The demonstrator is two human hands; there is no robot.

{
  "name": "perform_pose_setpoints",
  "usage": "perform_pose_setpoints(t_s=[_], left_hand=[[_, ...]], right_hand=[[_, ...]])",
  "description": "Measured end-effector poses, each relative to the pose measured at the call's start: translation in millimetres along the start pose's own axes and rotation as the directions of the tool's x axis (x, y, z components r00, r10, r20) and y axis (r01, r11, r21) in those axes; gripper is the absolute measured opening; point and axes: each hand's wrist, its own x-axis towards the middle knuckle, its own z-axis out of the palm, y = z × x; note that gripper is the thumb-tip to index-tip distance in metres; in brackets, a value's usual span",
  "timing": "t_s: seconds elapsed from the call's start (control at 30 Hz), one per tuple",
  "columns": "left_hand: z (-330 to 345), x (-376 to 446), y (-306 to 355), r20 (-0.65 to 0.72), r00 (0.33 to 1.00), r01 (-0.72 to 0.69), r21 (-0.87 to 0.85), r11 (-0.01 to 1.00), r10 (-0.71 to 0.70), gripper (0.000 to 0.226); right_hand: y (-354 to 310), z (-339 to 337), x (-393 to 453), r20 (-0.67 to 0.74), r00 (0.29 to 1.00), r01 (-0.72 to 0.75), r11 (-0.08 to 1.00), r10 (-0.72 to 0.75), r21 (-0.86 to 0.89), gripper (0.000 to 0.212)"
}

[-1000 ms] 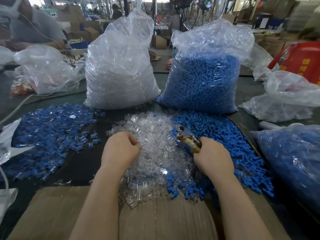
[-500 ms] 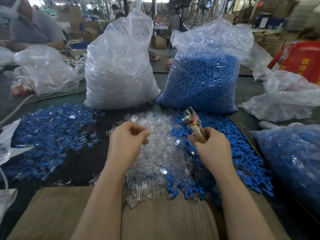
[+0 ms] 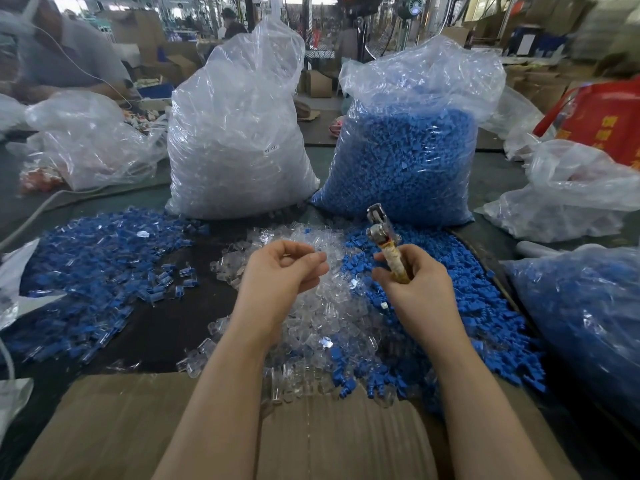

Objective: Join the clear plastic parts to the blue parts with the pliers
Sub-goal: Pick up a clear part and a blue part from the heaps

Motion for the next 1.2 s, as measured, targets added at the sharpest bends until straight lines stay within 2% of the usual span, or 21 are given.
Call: perform_pose_setpoints(t_s=[0.2,0.33,0.47,0.67,0.8,0.9,1.2], left_hand=[[15.9,-3.8,-1.1,-0.108,0.987,-0.102,0.115,0.988,0.115,0.007],[23.9,-5.9,-1.2,-0.141,0.982,-0.119,0.051,0.992,0.126,0.008],[30.1,-8.0,-2.6,-0.127,0.986,-0.111,0.014,0.994,0.112,0.01],[36.7,-10.2,-4.0,-0.147,0.983,-0.114,-0.02,0.993,0.11,0.012],[38.7,-11.5,-4.5,-0.157,0.978,-0.13,0.037,0.991,0.135,0.011],[38.8,-12.5,-4.3,-0.163,0.975,-0.138,0.087,0.987,0.151,0.01],[48.2,-17.9,-3.1,-0.149,0.934,-0.284,0.239,0.929,0.324,0.026]], right_hand=[[-6.0,0.6,-2.8,-0.006,0.999,0.04,0.992,-0.04,0.118,0.012],[-10.3,0.2,-5.5,-0.001,0.997,0.076,0.984,-0.077,0.163,0.022],[-15.8,1.8,-6.0,-0.033,0.994,0.105,0.973,-0.1,0.207,0.021],[-21.3,5.6,-7.7,-0.09,0.984,0.165,0.968,-0.15,0.187,0.022],[-22.3,8.2,-9.5,-0.109,0.98,0.183,0.968,-0.167,0.169,0.015],[-22.4,8.8,-10.1,-0.144,0.972,0.206,0.969,-0.186,0.136,0.016],[-23.0,10.8,-11.4,-0.164,0.97,0.201,0.973,-0.181,0.117,0.021]])
